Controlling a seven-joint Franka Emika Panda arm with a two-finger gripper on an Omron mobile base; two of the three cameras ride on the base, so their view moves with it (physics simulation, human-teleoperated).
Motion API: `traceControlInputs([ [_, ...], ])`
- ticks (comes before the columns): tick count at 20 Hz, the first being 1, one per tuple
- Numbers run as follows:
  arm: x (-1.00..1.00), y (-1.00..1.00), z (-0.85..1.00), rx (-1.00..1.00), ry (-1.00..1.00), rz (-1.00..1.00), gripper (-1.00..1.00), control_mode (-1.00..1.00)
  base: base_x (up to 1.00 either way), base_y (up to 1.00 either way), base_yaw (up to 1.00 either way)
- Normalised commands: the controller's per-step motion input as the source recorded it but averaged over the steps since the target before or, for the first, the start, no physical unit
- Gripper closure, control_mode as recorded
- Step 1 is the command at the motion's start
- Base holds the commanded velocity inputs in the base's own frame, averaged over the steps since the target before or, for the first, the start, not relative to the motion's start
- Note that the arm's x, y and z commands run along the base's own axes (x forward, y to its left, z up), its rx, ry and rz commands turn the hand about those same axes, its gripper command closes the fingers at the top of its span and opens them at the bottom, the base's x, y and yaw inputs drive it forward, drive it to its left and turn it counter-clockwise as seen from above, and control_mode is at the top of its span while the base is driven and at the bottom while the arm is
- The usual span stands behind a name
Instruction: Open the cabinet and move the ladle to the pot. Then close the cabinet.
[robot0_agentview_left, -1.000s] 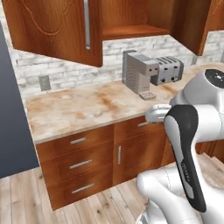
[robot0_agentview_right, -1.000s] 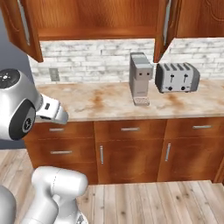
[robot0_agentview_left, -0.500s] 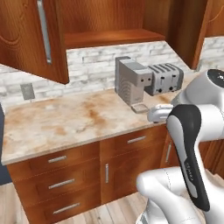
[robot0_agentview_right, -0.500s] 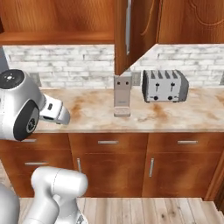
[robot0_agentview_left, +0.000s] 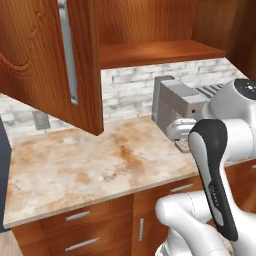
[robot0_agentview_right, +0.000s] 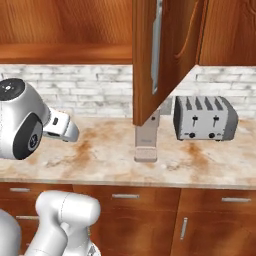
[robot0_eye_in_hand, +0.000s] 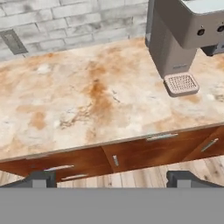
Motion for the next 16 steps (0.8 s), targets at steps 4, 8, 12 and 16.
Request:
traceControlInputs([
  [4,0.0,0.0,0.0,0.0,0.0,0.0,-1.0,1.0,0.73,-0.03,0.12],
  [8,0.01,-0.02,0.11,0.06,-0.03,0.12,-1.0,-1.0,0.0,0.0,0.0],
  [12,-0.85,-0.04,0.49,0.0,-0.24,0.05,-1.0,-1.0,0.0,0.0,0.0],
  [16,-1.0,0.0,0.49,0.0,-0.36,0.03,-1.0,-1.0,0.0,0.0,0.0],
])
